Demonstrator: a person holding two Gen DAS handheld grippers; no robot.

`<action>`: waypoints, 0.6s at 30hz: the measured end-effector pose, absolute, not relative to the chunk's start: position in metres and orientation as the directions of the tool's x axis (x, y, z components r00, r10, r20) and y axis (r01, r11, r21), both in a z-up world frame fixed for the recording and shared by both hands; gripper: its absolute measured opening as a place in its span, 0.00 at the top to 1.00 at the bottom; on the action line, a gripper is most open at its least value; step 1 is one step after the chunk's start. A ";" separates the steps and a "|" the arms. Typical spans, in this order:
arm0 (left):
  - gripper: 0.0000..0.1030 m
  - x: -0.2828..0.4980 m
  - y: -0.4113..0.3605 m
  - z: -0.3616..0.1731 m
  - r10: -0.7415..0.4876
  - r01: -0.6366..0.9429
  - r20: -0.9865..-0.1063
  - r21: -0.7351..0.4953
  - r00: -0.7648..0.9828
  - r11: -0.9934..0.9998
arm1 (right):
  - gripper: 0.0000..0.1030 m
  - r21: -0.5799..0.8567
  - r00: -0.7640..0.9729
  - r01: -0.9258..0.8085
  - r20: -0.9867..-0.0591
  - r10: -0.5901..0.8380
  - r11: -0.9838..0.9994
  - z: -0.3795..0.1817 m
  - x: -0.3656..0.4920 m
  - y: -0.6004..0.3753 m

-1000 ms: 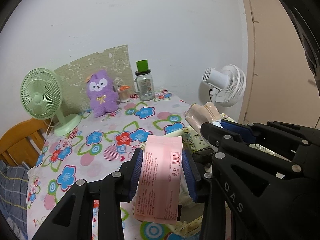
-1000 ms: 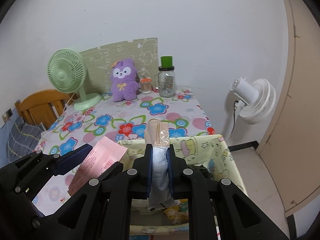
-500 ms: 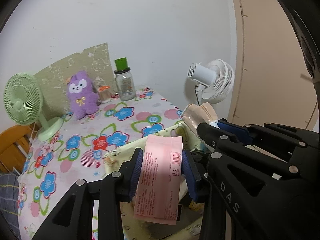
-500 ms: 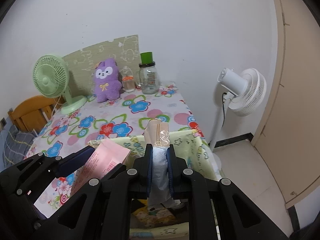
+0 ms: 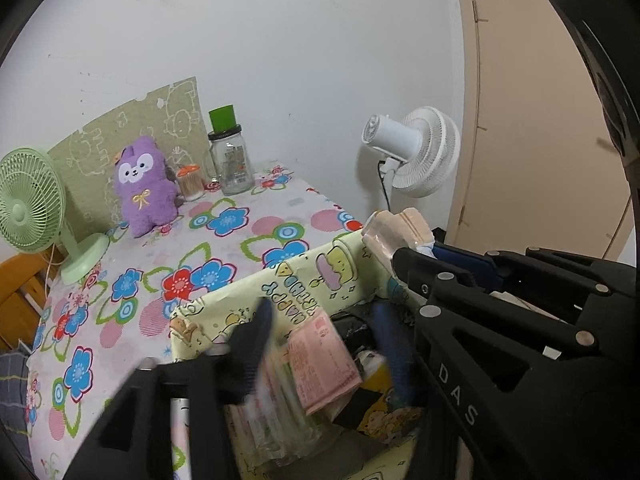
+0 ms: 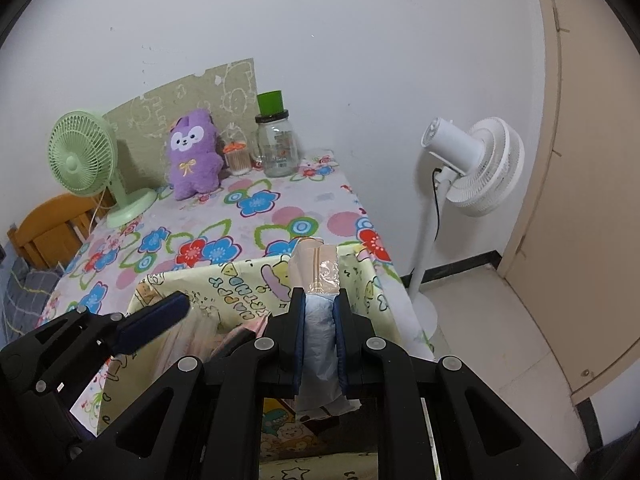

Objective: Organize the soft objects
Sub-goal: 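Lower both items into the yellow box and open both grippers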

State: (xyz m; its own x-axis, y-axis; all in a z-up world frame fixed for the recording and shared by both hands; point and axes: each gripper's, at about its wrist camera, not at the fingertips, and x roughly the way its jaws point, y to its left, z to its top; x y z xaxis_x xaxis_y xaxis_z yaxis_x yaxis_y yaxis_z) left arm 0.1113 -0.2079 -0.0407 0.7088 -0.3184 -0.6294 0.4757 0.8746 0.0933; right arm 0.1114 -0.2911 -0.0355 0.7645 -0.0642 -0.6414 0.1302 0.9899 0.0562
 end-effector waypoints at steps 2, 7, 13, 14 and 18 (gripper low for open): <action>0.26 0.110 -0.207 -0.041 -0.311 0.470 -0.620 0.107 0.721 0.876 | 0.85 0.071 0.762 0.120 -0.645 -0.046 0.990 -0.037 0.113 -0.290; 0.18 0.111 -0.200 -0.044 -0.284 0.452 -0.626 0.125 0.726 0.883 | 0.85 0.085 0.757 0.099 -0.653 -0.020 0.992 -0.041 0.115 -0.284; 0.16 0.115 -0.189 -0.049 -0.259 0.437 -0.652 0.123 0.713 0.891 | 0.83 0.078 0.741 0.089 -0.671 -0.013 0.993 -0.049 0.120 -0.273; 0.16 0.115 -0.188 -0.050 -0.259 0.438 -0.656 0.122 0.709 0.891 | 0.82 0.074 0.739 0.092 -0.673 -0.018 0.993 -0.049 0.121 -0.272; 0.16 0.114 -0.185 -0.052 -0.256 0.438 -0.663 0.122 0.703 0.891 | 0.59 0.075 0.729 0.093 -0.685 -0.016 0.993 -0.053 0.123 -0.269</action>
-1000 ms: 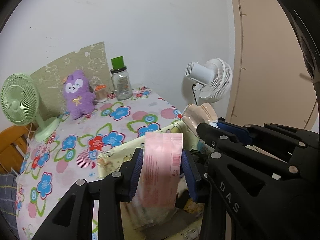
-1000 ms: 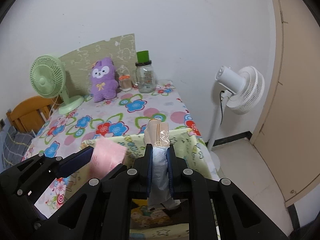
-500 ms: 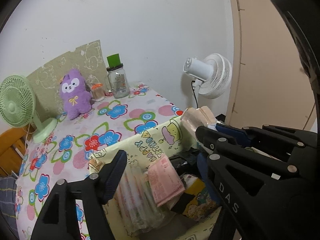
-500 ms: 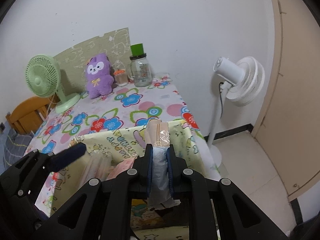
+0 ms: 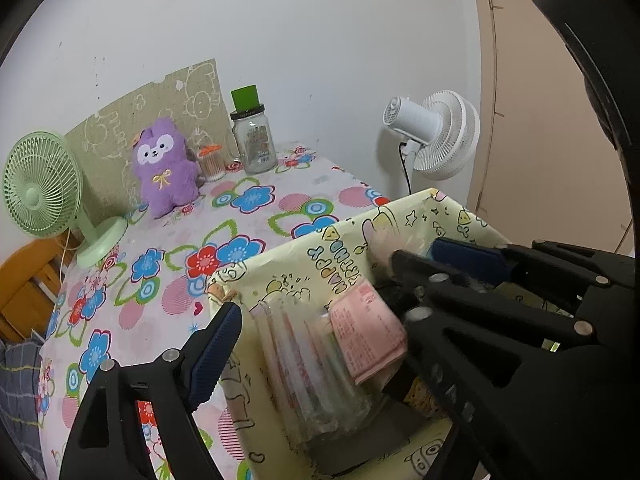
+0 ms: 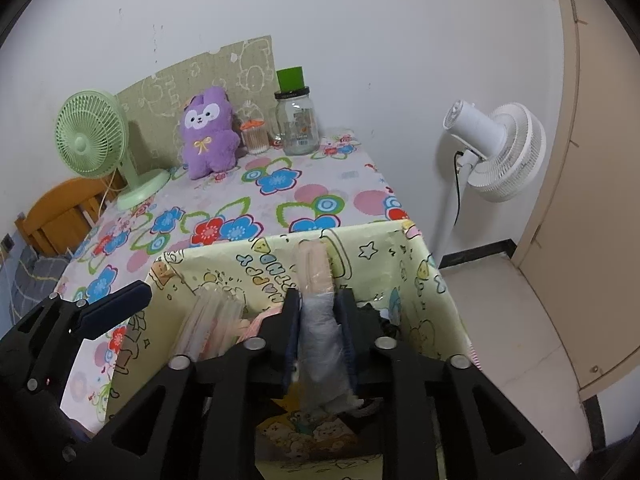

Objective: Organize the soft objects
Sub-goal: 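Lower both items into the yellow box and open both grippers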

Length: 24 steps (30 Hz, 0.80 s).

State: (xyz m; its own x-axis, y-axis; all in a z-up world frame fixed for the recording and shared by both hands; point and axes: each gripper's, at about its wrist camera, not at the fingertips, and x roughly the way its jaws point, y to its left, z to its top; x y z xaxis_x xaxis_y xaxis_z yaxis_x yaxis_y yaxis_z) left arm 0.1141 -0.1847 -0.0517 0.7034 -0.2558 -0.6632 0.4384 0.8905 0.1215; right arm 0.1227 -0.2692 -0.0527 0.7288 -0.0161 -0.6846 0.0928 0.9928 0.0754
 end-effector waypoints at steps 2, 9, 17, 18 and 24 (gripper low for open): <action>0.16 0.112 -0.183 -0.051 -0.253 0.433 -0.654 0.128 0.713 0.892 | 0.36 0.086 0.733 0.097 -0.680 -0.013 0.992 -0.053 0.121 -0.268; 0.14 0.107 -0.174 -0.049 -0.255 0.427 -0.646 0.122 0.720 0.896 | 0.26 0.073 0.735 0.110 -0.677 -0.032 0.991 -0.050 0.117 -0.259; 0.08 0.101 -0.156 -0.045 -0.248 0.401 -0.638 0.105 0.729 0.910 | 0.24 0.062 0.737 0.114 -0.674 -0.043 0.992 -0.046 0.107 -0.244; 0.08 0.101 -0.153 -0.044 -0.249 0.397 -0.640 0.095 0.727 0.913 | 0.24 0.061 0.738 0.114 -0.673 -0.044 0.992 -0.045 0.106 -0.242; 0.05 0.095 -0.130 -0.039 -0.248 0.363 -0.632 0.057 0.735 0.930 | 0.17 0.073 0.748 0.105 -0.662 -0.031 0.992 -0.040 0.099 -0.228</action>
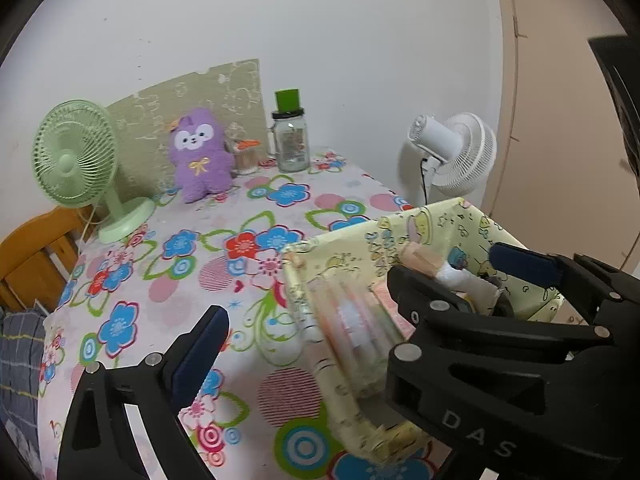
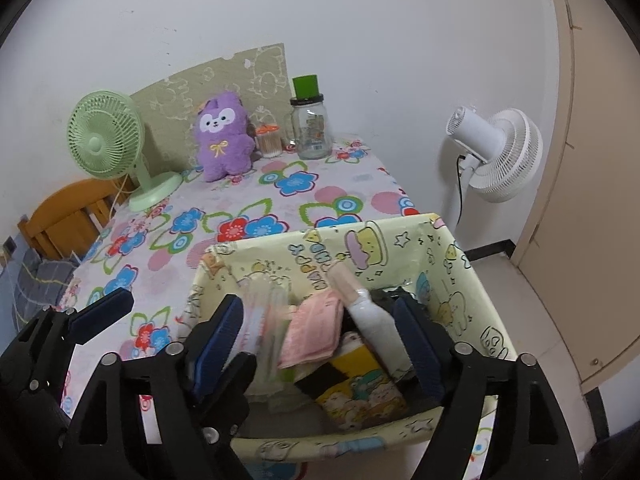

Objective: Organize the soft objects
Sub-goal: 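Lower both items into the yellow box and open both grippers, then withdraw both tools up and away from the yellow box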

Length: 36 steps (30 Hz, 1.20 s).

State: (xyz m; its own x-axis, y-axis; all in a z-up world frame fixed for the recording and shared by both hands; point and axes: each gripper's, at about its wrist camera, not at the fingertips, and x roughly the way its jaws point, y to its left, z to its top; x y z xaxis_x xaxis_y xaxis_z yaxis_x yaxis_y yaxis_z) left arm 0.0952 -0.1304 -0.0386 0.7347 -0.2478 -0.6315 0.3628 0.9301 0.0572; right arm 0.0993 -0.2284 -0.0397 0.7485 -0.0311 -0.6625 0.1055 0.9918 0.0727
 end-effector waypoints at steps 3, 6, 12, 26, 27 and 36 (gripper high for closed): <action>0.03 0.092 -0.120 -0.035 -0.239 0.346 -0.621 0.055 0.746 0.937 | 0.14 0.073 0.761 0.104 -0.648 -0.032 0.992 -0.037 0.095 -0.220; 0.02 0.089 -0.110 -0.033 -0.228 0.326 -0.614 0.051 0.756 0.944 | 0.13 0.068 0.768 0.093 -0.640 -0.028 0.993 -0.034 0.092 -0.211; 0.00 0.082 -0.084 -0.027 -0.208 0.285 -0.593 0.039 0.778 0.958 | 0.08 0.051 0.786 0.083 -0.617 -0.034 0.995 -0.027 0.085 -0.193; 0.00 0.066 -0.024 -0.017 -0.136 0.178 -0.557 0.021 0.820 0.984 | 0.06 0.038 0.819 0.035 -0.574 -0.007 0.999 -0.014 0.067 -0.149; 0.00 0.064 -0.021 -0.016 -0.129 0.169 -0.555 0.021 0.822 0.985 | 0.06 0.038 0.821 0.033 -0.571 -0.005 0.999 -0.013 0.066 -0.147; 0.00 0.046 0.009 -0.008 -0.087 0.105 -0.524 0.005 0.847 0.995 | 0.06 0.030 0.852 0.008 -0.524 0.009 1.000 -0.002 0.049 -0.129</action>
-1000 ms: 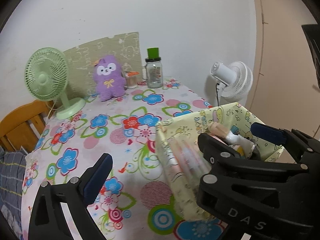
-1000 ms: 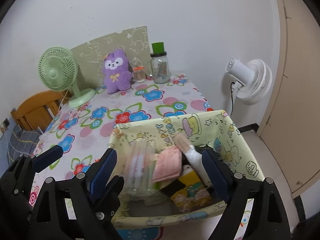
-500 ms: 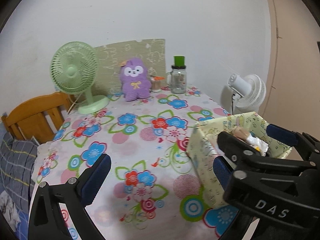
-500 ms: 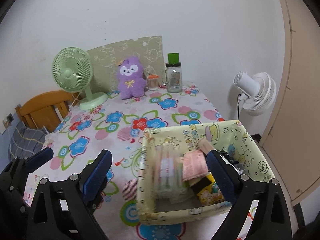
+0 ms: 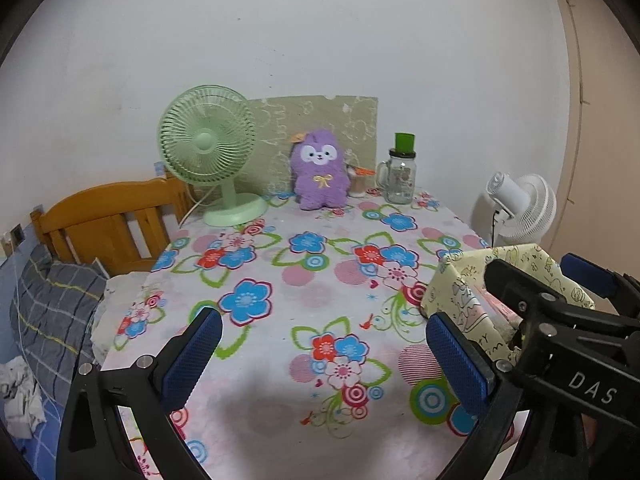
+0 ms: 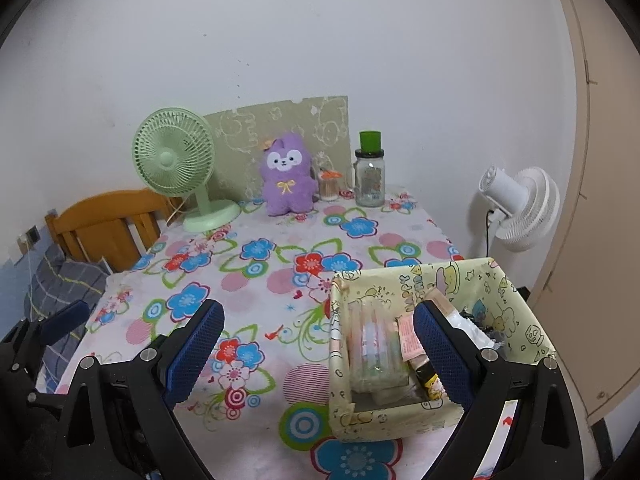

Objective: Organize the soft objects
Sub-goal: 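Withdraw both tools up and away from the yellow box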

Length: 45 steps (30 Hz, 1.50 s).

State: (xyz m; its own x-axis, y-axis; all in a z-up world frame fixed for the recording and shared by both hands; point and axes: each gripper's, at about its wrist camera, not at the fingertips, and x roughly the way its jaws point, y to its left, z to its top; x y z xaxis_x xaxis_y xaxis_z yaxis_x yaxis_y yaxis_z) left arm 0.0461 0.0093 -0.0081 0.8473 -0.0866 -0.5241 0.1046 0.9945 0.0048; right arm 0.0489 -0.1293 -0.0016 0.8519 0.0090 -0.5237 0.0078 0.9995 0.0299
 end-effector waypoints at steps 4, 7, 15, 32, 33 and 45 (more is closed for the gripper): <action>0.00 0.040 0.021 -0.005 -0.069 0.080 -0.513 0.000 0.855 0.997 | 0.06 0.026 0.859 0.010 -0.513 0.005 1.000 0.002 0.043 -0.126; 0.00 0.035 0.027 -0.003 -0.057 0.066 -0.504 0.000 0.862 0.998 | 0.06 0.027 0.864 0.011 -0.503 0.004 1.000 0.004 0.038 -0.125; 0.00 0.028 0.032 0.001 -0.046 0.045 -0.497 -0.015 0.867 0.999 | 0.06 0.021 0.878 0.016 -0.478 -0.004 1.000 0.010 0.028 -0.126; 0.00 0.022 0.032 0.005 -0.035 0.036 -0.481 -0.007 0.876 0.999 | 0.06 0.032 0.886 0.032 -0.464 -0.014 0.999 0.013 0.019 -0.135; 0.00 0.022 0.032 0.005 -0.036 0.036 -0.482 -0.008 0.876 0.999 | 0.06 0.033 0.886 0.033 -0.464 -0.014 0.999 0.013 0.019 -0.136; 0.00 0.023 0.032 0.006 -0.032 0.034 -0.479 -0.005 0.877 0.999 | 0.06 0.036 0.885 0.041 -0.465 -0.019 0.999 0.013 0.019 -0.138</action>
State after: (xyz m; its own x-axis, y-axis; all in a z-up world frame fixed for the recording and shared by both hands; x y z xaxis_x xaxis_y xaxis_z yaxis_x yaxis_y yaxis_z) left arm 0.0227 0.0325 0.0062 0.8770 -0.0325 -0.4794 0.0343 0.9994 -0.0049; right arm 0.0193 -0.1377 0.0128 0.8852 -0.0195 -0.4647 0.0409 0.9985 0.0360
